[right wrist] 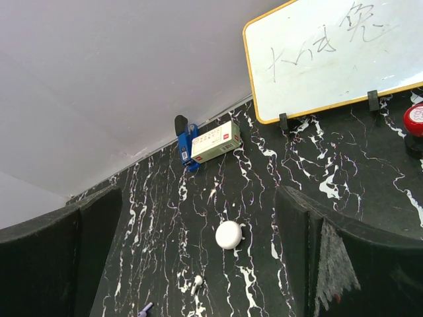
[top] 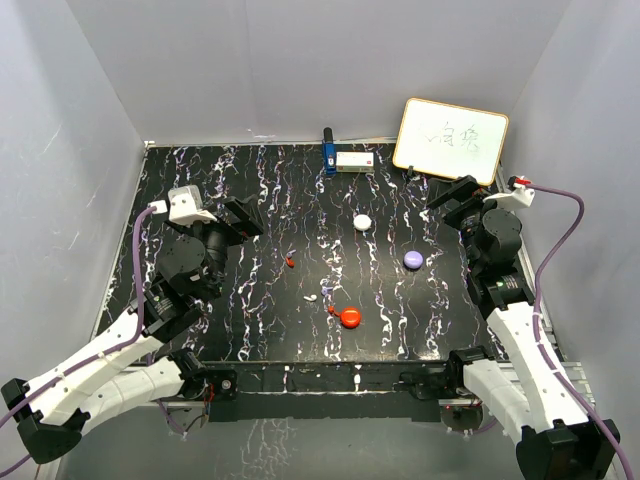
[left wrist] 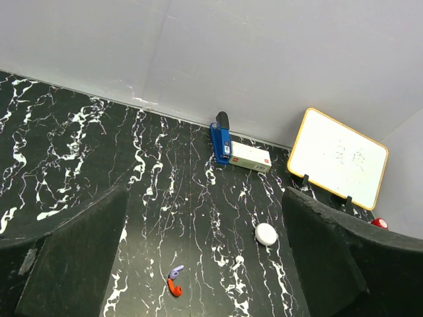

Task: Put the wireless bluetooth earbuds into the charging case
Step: Move the charging case to the center of the board.

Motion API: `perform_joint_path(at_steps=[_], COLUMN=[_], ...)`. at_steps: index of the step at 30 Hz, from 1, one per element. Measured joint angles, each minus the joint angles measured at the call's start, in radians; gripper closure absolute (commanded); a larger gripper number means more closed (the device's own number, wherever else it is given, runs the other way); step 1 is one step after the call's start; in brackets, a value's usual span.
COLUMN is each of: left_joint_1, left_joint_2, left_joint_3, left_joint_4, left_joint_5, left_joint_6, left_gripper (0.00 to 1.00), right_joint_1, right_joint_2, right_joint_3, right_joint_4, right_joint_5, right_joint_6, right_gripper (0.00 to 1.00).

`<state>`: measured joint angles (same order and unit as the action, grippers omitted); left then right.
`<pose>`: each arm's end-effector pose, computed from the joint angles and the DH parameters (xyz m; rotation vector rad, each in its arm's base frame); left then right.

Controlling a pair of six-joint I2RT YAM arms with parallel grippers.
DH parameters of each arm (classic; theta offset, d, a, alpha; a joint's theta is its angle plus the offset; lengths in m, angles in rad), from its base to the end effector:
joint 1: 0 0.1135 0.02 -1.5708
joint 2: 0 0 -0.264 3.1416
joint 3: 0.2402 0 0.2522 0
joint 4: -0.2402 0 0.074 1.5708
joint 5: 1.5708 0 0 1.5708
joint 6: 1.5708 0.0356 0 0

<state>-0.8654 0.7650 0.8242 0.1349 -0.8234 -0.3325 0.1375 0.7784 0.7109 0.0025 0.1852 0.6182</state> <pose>0.1281 -0.1101 0.3897 -0.3192 1.4171 -0.4166 0.1883 0.0194 0.3351 0.5308 1.5642 0.4268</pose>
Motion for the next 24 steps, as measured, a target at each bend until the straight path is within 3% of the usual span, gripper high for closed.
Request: perform_joint_path(at_steps=[24], left_joint_1=[0.0], left_joint_2=[-0.006], left_joint_3=[-0.007], left_joint_4=[0.011], left_joint_5=[0.06], left_joint_6=[0.026], left_gripper=[0.01], right_joint_1=[0.0], right_joint_2=[-0.041], right_joint_3=[0.001], right_joint_4=[0.011], right_joint_5=[-0.007], right_joint_6=[0.007], right_gripper=[0.02])
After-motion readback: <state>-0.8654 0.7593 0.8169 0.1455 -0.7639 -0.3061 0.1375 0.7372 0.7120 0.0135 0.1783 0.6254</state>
